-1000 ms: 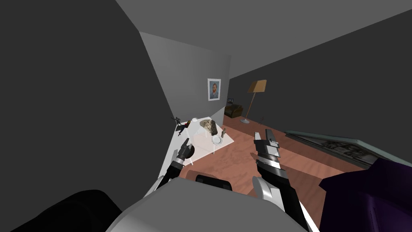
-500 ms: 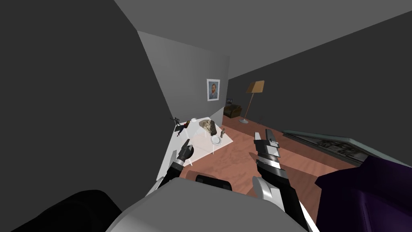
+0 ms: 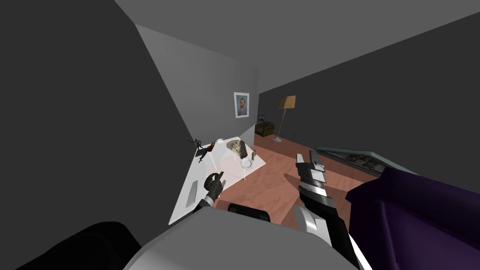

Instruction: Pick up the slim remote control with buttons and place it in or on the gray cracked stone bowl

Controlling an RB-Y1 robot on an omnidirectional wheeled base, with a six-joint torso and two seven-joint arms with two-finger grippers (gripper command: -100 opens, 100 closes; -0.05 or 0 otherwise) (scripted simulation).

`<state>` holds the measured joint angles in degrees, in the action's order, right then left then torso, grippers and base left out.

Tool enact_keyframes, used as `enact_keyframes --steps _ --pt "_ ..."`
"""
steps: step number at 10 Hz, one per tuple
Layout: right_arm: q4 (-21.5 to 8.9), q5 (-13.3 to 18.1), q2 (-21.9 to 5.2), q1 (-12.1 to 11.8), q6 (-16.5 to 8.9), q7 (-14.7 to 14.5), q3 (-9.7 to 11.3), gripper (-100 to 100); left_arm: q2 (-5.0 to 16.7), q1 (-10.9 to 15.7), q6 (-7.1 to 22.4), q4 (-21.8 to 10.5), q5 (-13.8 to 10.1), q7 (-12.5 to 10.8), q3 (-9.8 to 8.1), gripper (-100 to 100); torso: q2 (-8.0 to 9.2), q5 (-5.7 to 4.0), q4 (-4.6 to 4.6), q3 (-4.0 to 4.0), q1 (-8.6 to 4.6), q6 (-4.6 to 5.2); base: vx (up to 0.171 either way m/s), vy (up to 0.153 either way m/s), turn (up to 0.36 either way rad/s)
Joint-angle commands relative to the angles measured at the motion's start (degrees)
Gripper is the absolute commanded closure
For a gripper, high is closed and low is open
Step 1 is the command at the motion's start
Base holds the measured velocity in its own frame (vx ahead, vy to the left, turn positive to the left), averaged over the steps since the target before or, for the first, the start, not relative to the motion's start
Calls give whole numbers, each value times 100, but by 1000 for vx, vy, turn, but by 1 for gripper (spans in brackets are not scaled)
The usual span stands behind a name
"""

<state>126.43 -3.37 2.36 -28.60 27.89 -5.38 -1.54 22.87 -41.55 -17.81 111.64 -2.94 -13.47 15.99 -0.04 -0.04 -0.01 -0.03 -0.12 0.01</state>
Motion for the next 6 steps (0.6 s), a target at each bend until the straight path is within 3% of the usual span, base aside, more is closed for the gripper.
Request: enact_keyframes --steps 1,5,6 --pt "0 0 0 0 0 0 0 0 160 -167 160 -15 -41 -6 224 -100 0 0 0 0 0 0 29 -34 -189" --pt "0 0 0 1 0 0 0 0 736 -498 382 -342 -243 -125 743 -100 8 1 2 5 6 2 16 -21 -299" --pt "0 0 0 0 0 0 -1 0 736 -498 382 -342 -243 -125 743 -100 15 2 3 8 11 -2 0 -2 -42"
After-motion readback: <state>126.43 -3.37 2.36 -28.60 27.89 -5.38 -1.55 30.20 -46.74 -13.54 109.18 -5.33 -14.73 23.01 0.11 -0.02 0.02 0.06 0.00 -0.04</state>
